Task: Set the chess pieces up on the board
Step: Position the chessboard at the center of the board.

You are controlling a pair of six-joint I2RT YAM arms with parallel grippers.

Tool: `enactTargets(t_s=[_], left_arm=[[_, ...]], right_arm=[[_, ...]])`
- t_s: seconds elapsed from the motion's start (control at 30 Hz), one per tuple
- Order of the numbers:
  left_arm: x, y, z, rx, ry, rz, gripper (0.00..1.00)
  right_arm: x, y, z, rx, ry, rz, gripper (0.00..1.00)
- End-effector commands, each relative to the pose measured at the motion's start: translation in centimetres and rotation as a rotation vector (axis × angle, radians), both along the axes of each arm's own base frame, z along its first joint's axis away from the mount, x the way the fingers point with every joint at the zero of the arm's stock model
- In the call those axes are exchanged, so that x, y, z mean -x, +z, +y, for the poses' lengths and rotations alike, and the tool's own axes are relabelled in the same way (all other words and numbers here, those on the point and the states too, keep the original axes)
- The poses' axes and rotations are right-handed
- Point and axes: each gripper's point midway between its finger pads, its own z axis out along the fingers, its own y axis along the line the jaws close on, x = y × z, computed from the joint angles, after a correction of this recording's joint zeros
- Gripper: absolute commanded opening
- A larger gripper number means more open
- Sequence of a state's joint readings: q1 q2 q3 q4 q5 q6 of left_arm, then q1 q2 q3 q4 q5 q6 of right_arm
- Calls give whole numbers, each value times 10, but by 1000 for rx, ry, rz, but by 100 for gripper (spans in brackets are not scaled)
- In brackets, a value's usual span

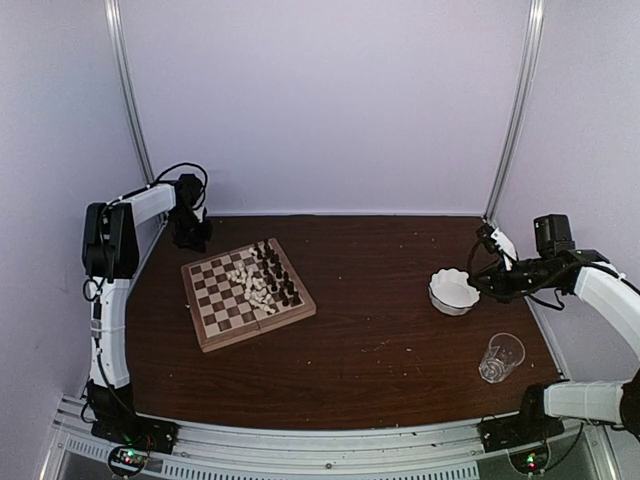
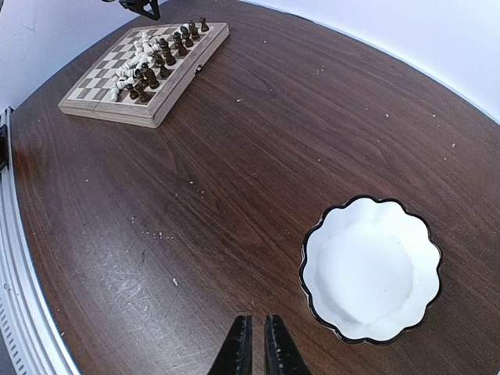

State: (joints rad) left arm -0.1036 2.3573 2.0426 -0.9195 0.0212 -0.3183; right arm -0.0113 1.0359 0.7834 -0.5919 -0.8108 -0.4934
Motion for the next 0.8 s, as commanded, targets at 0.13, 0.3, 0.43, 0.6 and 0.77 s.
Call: enactTargets(t_s=[0.13,0.3,0.43,0.6,0.77], left_arm=[[4,-15,-8,56,-85,49,0],[15,-20,-19,114,-130,76,0],[25,-14,-29,168,-172,75,0],[60,-5,-45,207,-201,115,0],[113,5,-56,162,-205,145,0]], right_arm=[[3,3,8,-10,54,-24,9],[7,3,31,7,133,-15,8],[12,-2,52,41,210,6,7],[22,-13,76,89,300,38,4],[30,-19,89,90,348,60,3]])
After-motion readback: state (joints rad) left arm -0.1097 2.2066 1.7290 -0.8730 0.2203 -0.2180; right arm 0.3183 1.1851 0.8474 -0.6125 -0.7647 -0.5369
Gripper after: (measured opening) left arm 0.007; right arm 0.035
